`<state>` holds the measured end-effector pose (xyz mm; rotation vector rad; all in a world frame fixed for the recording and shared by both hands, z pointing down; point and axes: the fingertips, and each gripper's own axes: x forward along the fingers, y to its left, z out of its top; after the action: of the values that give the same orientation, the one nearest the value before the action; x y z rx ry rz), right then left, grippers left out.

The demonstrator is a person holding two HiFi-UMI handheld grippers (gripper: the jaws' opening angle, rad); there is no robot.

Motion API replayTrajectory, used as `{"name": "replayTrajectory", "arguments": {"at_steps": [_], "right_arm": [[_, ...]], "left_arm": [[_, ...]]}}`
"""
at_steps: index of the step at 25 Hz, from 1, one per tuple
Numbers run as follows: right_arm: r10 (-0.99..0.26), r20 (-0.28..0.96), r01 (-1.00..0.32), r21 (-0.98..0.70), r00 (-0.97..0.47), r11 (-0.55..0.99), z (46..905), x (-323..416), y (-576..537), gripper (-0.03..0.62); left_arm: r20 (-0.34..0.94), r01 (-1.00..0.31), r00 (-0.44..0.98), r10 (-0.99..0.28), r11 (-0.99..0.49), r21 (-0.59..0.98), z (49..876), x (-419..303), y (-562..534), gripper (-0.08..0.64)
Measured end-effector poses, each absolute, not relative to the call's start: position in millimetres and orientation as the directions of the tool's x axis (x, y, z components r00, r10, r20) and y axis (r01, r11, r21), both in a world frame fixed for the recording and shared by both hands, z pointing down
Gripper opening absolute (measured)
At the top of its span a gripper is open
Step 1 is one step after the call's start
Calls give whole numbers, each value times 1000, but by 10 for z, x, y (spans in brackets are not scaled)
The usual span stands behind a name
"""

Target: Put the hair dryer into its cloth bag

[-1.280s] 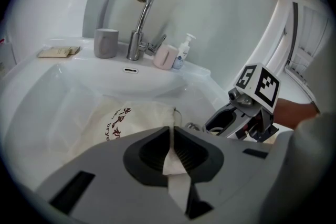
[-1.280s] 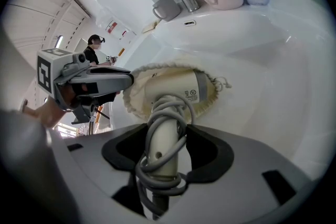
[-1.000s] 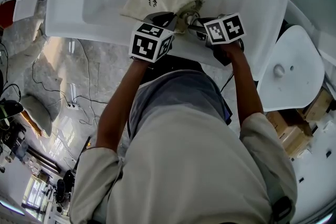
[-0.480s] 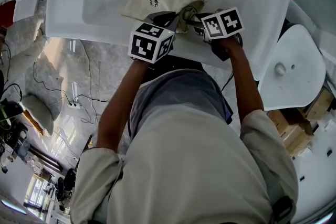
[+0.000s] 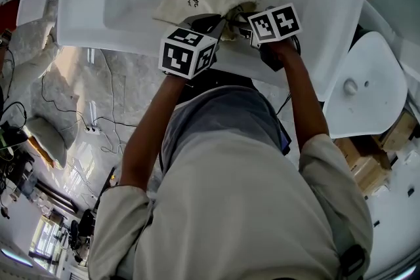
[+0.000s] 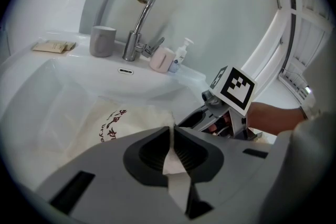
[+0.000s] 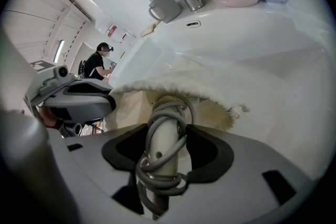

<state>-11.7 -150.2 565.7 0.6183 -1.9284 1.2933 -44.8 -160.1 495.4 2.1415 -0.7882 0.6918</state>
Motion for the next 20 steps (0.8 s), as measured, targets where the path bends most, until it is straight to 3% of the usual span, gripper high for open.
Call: {"name": "replayTrajectory", "arguments": {"at_steps": [20], "right_arm": [[-27, 783, -731, -567, -621, 379, 5798, -368, -1663, 239]], "left_arm": [[647, -698, 696, -311, -504, 509, 4915, -452, -1611, 33]]}}
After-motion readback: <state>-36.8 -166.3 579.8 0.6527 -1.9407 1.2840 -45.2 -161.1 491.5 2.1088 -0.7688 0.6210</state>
